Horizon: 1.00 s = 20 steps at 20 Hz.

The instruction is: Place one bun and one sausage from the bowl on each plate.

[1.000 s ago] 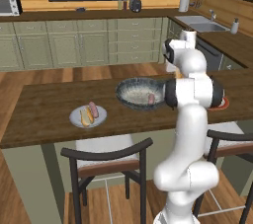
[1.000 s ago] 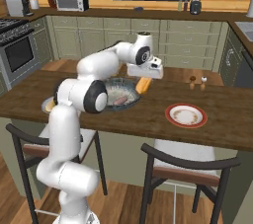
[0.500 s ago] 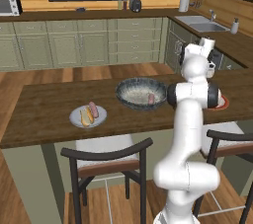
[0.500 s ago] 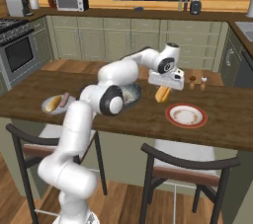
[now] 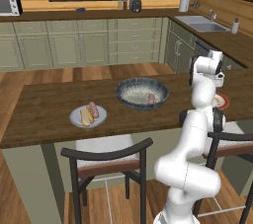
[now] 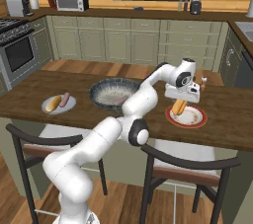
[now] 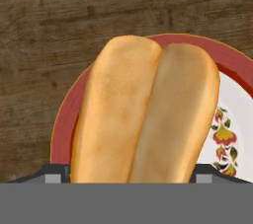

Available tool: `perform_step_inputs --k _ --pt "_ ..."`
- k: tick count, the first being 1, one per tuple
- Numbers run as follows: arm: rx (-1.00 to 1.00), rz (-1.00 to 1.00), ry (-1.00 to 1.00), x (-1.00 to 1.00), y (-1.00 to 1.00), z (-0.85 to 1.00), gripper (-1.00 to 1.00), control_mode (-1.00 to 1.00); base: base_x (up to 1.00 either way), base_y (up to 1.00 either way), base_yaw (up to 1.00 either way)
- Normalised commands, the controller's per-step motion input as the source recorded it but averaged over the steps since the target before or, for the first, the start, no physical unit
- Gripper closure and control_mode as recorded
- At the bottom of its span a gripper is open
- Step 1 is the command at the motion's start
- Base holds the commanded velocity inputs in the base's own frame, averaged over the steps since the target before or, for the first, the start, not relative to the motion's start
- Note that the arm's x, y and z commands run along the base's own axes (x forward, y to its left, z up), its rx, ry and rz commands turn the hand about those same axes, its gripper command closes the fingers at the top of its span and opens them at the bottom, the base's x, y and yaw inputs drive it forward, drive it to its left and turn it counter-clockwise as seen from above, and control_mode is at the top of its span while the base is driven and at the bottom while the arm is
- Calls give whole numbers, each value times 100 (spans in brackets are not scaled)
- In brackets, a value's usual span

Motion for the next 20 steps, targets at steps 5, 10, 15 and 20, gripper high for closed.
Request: perform_step_inputs --k 5,10,15,20 --pt "7 -5 5 11 -75 -14 100 -100 0 0 0" --pt "15 2 11 35 -67 -6 100 -100 0 0 0" --pt "8 3 13 14 -3 -30 -100 -100 0 0 0" --pt "-1 0 3 0 0 2 -100 -100 0 0 0"
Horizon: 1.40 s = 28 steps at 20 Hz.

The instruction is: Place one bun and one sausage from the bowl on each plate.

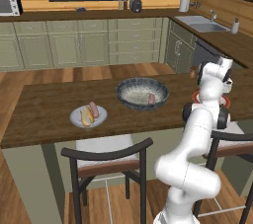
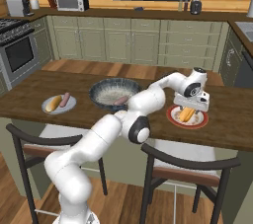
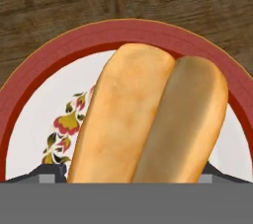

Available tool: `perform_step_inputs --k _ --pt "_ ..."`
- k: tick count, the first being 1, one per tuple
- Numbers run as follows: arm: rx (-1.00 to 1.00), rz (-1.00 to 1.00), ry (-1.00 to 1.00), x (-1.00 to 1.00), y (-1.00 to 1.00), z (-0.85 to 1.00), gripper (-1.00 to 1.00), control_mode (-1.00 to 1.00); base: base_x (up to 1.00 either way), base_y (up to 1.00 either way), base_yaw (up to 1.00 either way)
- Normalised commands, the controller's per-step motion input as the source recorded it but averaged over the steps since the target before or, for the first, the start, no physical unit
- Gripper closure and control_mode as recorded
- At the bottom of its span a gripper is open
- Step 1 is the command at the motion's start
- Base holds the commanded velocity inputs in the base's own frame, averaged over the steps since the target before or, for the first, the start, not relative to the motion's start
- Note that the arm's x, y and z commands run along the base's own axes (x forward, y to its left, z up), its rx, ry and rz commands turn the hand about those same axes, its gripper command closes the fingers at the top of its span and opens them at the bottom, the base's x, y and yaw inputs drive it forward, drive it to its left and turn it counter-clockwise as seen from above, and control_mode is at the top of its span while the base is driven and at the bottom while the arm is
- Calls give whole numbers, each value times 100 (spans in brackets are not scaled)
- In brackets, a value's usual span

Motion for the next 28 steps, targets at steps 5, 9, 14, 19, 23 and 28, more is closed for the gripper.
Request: perform_step_inputs --k 5,9,14,19,23,28 --pt "-3 -7 0 -4 1 0 -100 -100 0 0 0" --pt "-10 -14 0 -17 0 49 -100 -100 0 0 0" --pt "-13 -6 0 -8 27 73 -100 -100 0 0 0" --pt "-4 0 0 -35 96 81 -100 -100 0 0 0" --pt "0 0 0 -66 100 86 -100 -100 0 0 0" --pt "0 2 -5 -44 100 34 -100 -100 0 0 0"
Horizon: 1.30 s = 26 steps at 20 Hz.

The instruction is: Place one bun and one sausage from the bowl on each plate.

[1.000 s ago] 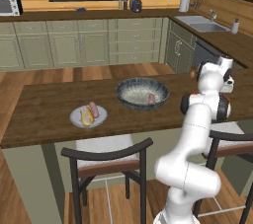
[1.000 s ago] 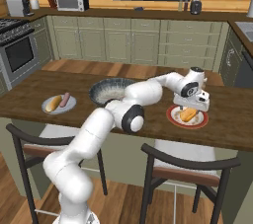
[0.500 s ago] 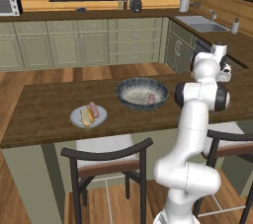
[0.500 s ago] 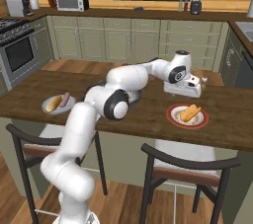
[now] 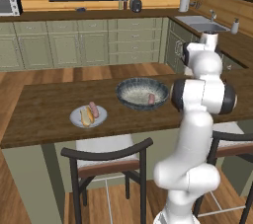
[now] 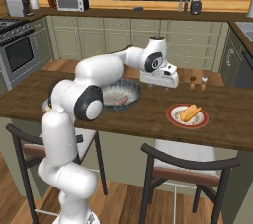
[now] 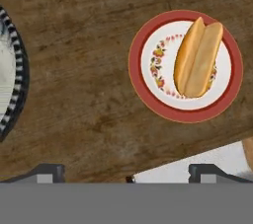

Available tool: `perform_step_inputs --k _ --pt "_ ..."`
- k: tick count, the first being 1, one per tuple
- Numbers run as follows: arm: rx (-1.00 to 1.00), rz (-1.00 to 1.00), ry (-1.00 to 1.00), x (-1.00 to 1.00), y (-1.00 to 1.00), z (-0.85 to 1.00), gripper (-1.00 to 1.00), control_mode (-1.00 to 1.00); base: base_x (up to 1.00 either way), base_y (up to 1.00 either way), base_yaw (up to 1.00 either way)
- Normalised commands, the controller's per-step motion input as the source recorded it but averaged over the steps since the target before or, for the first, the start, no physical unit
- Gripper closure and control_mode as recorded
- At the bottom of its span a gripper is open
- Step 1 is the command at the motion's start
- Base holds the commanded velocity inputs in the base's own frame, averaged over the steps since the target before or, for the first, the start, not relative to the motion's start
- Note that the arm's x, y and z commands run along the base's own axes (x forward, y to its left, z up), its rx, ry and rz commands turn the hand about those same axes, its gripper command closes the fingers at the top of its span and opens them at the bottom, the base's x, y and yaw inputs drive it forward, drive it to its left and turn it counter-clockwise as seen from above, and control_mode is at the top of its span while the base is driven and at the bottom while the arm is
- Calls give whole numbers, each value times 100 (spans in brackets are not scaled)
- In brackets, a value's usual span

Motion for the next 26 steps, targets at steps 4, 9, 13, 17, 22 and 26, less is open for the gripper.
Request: perform_step_inputs --k 4,9,13,17,22,26 --pt "-3 0 0 -46 100 15 -100 -100 0 0 0" --pt "-4 9 -2 -7 100 5 -100 -100 0 0 0" --pt "-6 16 19 39 100 -9 -100 -100 0 0 0" --pt "-17 4 35 83 100 -25 -100 -100 0 0 0" --pt "-7 0 35 77 39 -55 -100 -100 0 0 0" --pt "7 0 15 95 -6 -76 -100 -100 0 0 0"
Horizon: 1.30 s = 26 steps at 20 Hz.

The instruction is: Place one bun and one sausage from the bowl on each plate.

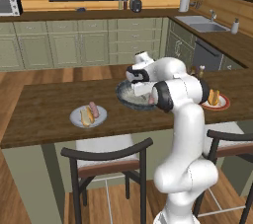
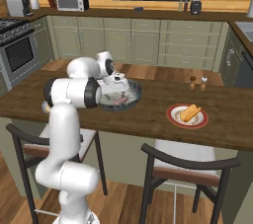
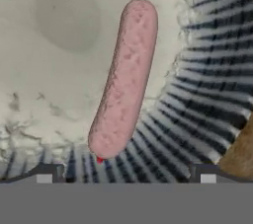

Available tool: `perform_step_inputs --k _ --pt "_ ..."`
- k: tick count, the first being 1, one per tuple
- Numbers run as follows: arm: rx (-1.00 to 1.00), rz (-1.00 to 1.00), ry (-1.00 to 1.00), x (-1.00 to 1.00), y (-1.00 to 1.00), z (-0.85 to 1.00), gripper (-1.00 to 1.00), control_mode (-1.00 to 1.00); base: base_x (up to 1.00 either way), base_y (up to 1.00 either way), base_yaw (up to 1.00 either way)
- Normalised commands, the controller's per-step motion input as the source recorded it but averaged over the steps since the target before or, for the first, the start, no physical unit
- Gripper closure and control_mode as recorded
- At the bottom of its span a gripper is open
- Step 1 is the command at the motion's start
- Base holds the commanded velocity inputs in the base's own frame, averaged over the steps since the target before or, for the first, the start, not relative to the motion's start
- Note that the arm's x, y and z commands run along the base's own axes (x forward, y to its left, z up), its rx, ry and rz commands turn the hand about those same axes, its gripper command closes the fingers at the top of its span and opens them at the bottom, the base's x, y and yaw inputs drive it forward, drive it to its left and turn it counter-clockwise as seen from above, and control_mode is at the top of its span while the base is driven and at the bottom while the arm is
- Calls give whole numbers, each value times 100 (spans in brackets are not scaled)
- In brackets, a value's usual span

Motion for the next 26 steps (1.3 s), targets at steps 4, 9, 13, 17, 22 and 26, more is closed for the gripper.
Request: perform_step_inputs --k 4,9,13,17,22,26 --pt "3 0 0 90 1 -54 -100 -100 0 0 0" --pt "0 0 0 35 -9 -50 -100 -100 0 0 0" --pt "0 -5 2 -26 -13 -15 -100 -100 0 0 0" --pt "0 -5 0 -41 0 -1 -100 -100 0 0 0" --pt "0 -7 0 -64 0 -3 -100 -100 0 0 0" --pt "0 -8 0 -68 0 -9 -100 -100 0 0 0"
